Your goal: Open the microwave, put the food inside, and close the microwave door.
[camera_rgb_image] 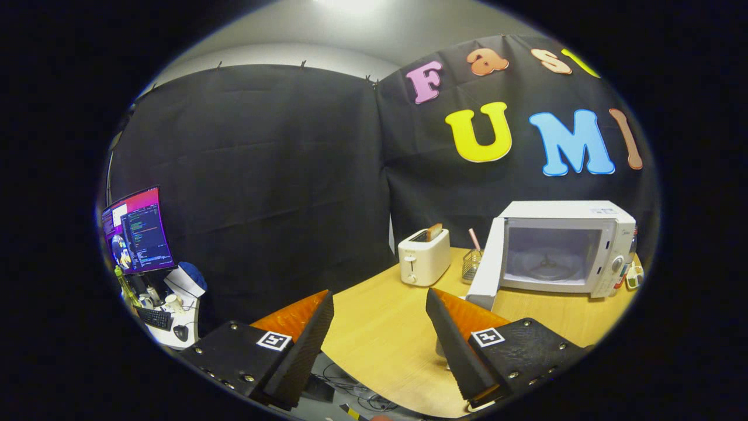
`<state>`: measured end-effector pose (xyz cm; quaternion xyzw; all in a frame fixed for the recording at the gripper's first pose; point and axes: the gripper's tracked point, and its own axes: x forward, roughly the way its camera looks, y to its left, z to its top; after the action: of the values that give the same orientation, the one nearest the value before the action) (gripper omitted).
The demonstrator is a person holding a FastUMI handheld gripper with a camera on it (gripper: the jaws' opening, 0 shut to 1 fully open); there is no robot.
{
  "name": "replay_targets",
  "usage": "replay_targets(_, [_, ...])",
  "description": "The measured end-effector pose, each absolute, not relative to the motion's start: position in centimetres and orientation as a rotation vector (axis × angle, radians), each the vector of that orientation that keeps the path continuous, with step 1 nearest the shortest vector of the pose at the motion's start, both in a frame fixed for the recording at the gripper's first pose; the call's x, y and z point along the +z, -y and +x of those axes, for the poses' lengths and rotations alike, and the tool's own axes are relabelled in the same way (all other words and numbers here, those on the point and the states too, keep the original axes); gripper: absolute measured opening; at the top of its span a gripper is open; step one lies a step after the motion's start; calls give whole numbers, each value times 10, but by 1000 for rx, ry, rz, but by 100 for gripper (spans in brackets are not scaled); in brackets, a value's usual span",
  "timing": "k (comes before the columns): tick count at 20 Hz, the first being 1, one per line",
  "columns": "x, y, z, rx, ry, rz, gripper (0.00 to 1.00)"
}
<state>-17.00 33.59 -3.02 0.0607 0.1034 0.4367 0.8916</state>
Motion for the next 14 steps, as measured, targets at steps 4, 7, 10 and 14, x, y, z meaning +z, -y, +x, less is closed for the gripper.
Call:
replay_targets(4, [-8,-293,-130,815,-151,134,96])
replay_targets(7, [-10,-260,-93,732,-132,117,96])
replay_targets(10, [-19,-234,-58,662,-150,128,96])
replay_targets(14, [-28,-208,-20,588,-164,131,96])
